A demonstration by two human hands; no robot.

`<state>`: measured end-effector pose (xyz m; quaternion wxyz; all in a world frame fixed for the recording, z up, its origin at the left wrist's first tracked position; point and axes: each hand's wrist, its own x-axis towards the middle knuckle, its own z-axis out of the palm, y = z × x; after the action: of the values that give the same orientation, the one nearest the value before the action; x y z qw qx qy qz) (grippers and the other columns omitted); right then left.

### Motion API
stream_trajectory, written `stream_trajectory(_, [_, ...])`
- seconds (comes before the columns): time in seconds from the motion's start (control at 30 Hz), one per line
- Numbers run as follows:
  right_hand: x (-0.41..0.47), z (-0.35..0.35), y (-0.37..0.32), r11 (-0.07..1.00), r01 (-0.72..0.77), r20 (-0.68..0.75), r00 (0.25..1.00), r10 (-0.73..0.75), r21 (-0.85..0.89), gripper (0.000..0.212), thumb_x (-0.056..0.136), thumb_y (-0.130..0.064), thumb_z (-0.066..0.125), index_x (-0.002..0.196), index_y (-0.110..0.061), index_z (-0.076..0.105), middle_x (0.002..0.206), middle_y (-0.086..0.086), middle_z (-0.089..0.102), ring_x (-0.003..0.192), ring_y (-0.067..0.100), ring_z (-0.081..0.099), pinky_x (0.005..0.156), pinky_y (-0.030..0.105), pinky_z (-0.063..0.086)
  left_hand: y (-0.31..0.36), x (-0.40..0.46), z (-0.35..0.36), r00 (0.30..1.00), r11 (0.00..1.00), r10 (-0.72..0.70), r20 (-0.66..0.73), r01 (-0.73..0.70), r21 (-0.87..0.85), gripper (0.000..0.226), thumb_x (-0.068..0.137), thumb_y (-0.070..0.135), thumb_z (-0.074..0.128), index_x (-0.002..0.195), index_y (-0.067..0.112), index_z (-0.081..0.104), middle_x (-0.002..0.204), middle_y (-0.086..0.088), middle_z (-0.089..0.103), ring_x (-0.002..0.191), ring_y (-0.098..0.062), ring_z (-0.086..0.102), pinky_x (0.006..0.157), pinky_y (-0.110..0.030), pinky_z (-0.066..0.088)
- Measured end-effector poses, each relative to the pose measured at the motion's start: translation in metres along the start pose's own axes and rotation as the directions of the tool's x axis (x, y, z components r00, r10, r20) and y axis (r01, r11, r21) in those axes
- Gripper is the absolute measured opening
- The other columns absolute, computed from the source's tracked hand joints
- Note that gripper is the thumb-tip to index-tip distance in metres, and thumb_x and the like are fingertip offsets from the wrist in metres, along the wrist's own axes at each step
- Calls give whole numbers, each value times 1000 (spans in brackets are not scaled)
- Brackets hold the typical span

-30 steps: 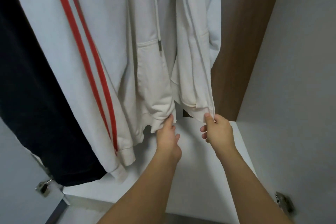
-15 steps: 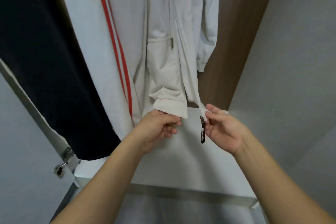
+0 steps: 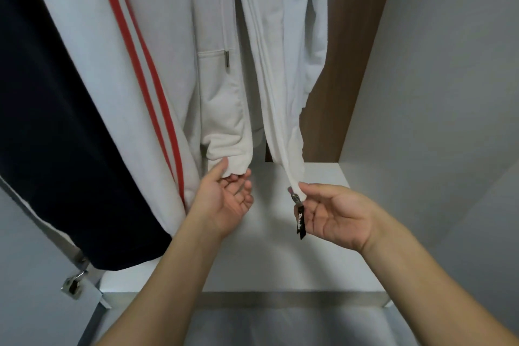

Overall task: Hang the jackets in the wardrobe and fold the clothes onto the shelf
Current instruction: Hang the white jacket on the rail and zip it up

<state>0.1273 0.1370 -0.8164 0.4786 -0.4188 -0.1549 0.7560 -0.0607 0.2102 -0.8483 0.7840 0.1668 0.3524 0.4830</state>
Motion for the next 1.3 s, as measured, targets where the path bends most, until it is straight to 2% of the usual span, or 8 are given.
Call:
stream_trajectory(0.17, [0, -1, -2, 1000, 24, 216, 976, -26, 12, 33, 61, -2, 85, 90, -5, 71, 79, 8, 64, 62, 13, 58, 63, 21, 50, 2, 6, 0, 995, 988, 103, -16, -104, -115, 14, 91, 12, 64, 80, 14, 56, 65, 0, 65, 45, -2, 54, 42, -16, 42])
stream_trajectory(0.33, [-5, -5, -7, 997, 39, 319, 948, -13, -73, 57, 44, -3, 96, 93, -2, 66, 76, 10, 58, 53, 11, 54, 46, 21, 48, 0, -3, 3, 973, 941, 220, 64, -195, -277, 9, 84, 14, 68, 88, 12, 60, 68, 0, 63, 50, -2, 53, 49, -16, 45])
stream_trajectory(0.6, [-9, 1, -4, 980, 149, 398, 913, -86, -130, 43, 47, -7, 97, 82, -5, 72, 80, 11, 61, 58, 13, 58, 51, 20, 51, 11, -27, 11, 939, 999, 15, 342, -24, 23, 22, 78, 9, 73, 93, 12, 56, 75, -1, 49, 51, -6, 48, 53, -22, 46])
stream_trajectory(0.7, [-11, 3, -5, 976, 206, 399, 902, -162, -69, 39, 48, -8, 97, 79, -5, 74, 79, 11, 66, 62, 13, 66, 59, 19, 56, 17, -39, 23, 915, 980, 129, 381, -176, 92, 22, 76, 12, 71, 94, 14, 59, 73, 1, 51, 55, -7, 44, 55, -22, 41])
stream_trajectory(0.77, [-11, 6, -5, 970, 240, 389, 896, -212, -25, 34, 52, -8, 95, 79, -4, 75, 77, 10, 68, 61, 12, 68, 59, 20, 57, 17, -48, 34, 854, 887, 374, 362, -444, 131, 12, 80, 13, 71, 90, 18, 67, 72, 5, 59, 59, -6, 47, 59, -22, 38])
stream_trajectory(0.87, [-10, 13, -2, 948, 317, 317, 902, -293, -27, 15, 65, -8, 85, 76, -11, 75, 73, 5, 68, 61, 10, 65, 59, 20, 55, 13, -63, 47, 670, 631, 671, 319, -741, 228, 6, 78, 20, 76, 84, 21, 78, 80, 9, 72, 73, -4, 66, 68, -18, 51])
stream_trajectory(1.03, [-11, 27, 6, 907, 415, 267, 884, -383, -75, 11, 77, -11, 71, 70, -18, 75, 73, -2, 64, 63, 9, 55, 57, 20, 49, -4, -73, 57, 521, 428, 789, 327, -846, 317, 19, 87, 11, 73, 106, 5, 74, 102, -4, 76, 101, -20, 71, 84, -27, 56])
stream_trajectory(1.3, [-12, 36, 7, 892, 451, 239, 871, -429, -43, 7, 77, -11, 67, 78, -13, 73, 72, 0, 63, 61, 8, 57, 61, 19, 52, -8, -74, 58, 463, 374, 836, 295, -874, 311, 22, 86, 3, 73, 107, -4, 71, 103, -9, 75, 101, -18, 71, 82, -20, 53])
